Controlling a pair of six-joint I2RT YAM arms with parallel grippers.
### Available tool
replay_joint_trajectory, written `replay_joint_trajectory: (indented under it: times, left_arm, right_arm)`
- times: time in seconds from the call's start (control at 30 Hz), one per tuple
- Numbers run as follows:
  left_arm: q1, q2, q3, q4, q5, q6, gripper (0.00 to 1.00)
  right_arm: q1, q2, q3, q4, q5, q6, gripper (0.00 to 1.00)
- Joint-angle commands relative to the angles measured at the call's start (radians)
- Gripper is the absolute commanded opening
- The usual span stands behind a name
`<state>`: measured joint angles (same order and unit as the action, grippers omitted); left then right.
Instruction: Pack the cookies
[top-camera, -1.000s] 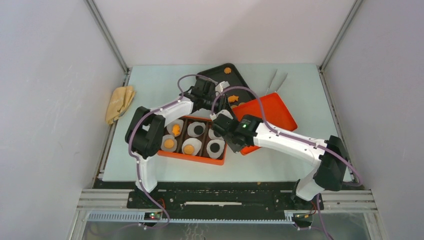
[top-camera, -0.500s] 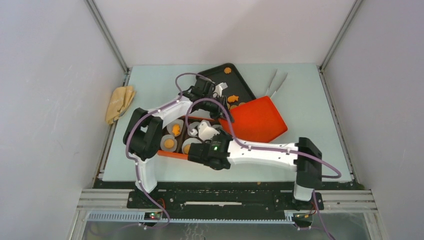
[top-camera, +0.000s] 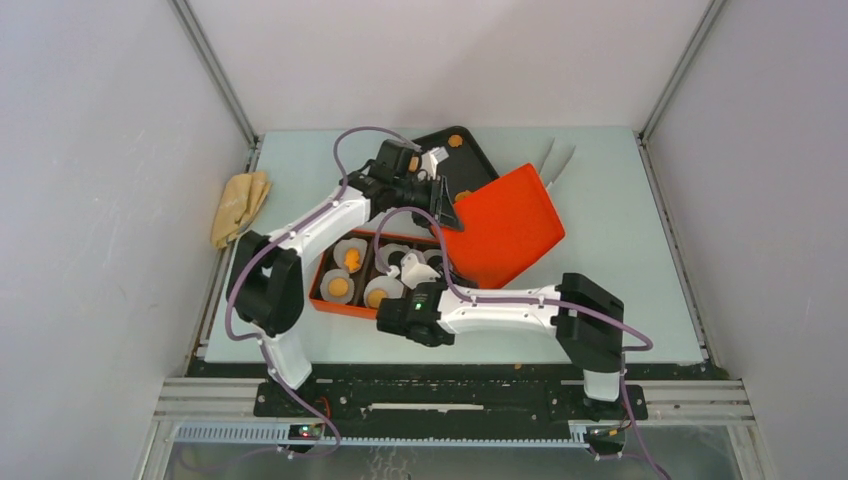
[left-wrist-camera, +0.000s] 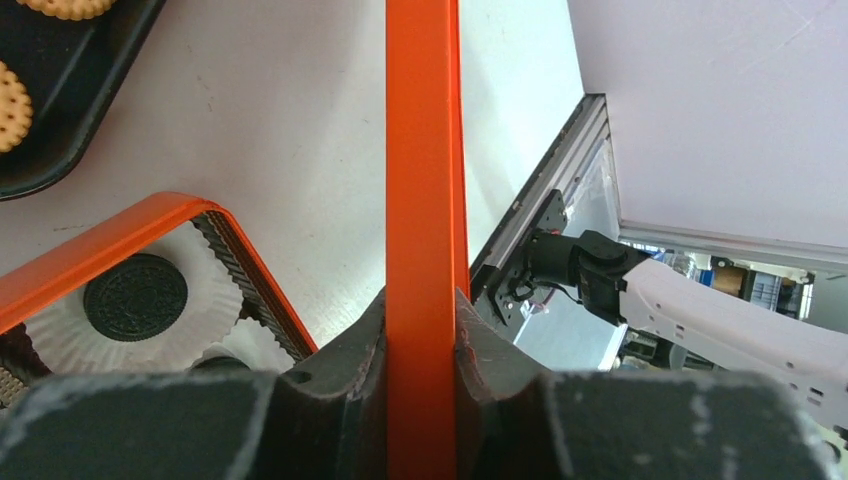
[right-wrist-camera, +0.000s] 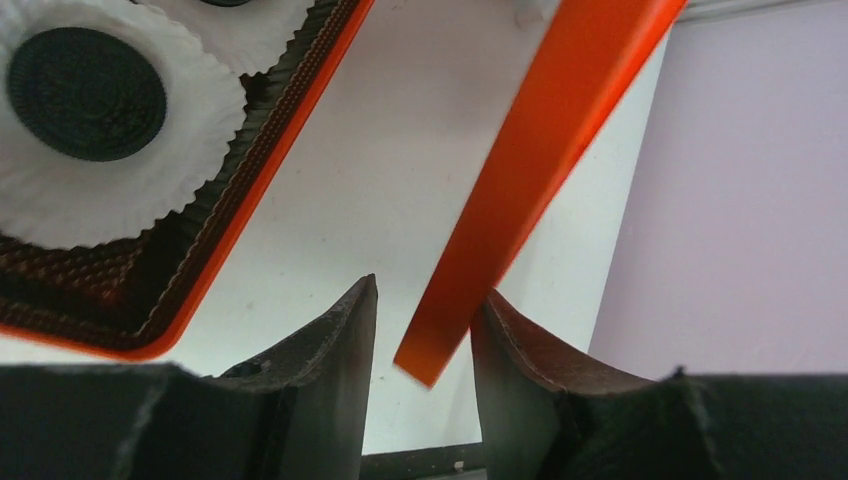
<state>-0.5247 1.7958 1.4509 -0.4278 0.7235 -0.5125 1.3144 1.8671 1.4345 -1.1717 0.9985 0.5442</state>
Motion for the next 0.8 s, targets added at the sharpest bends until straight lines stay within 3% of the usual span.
replay_joint_trajectory:
  times: [0.0,0.2,0.3,0.5,0.57,0.77]
  left_arm:
    - [-0.001,-0.118,0.011,0.009,0.067,0.008,0.12]
    - [-0.001,-0.124,-0.002,0.009,0.08,-0.004,0.12]
    - [-0.001,-0.148,-0.01,0.007,0.083,-0.007,0.12]
    - [-0.001,-0.166,-0.016,0.001,0.088,0.001,0.16]
    - [-0.001,-0.159,-0.007,0.0,0.089,0.002,0.19]
    - [0.017,-0.117,0.121,-0.036,0.105,0.02,0.51]
  right_arm:
    - [-0.022,0.032,-0.001,0.051,0.062,0.052,0.47]
    - [-0.048,0.074,0.075,0.029,0.09,0.077,0.48]
    - [-0.089,0.136,0.125,-0.077,0.168,0.166,0.47]
    - [-0.105,0.242,0.219,-0.424,0.297,0.499,0.01]
    - [-0.099,0.236,0.213,-0.428,0.289,0.509,0.0]
    - [-0.103,0.155,0.189,-0.428,0.263,0.516,0.0]
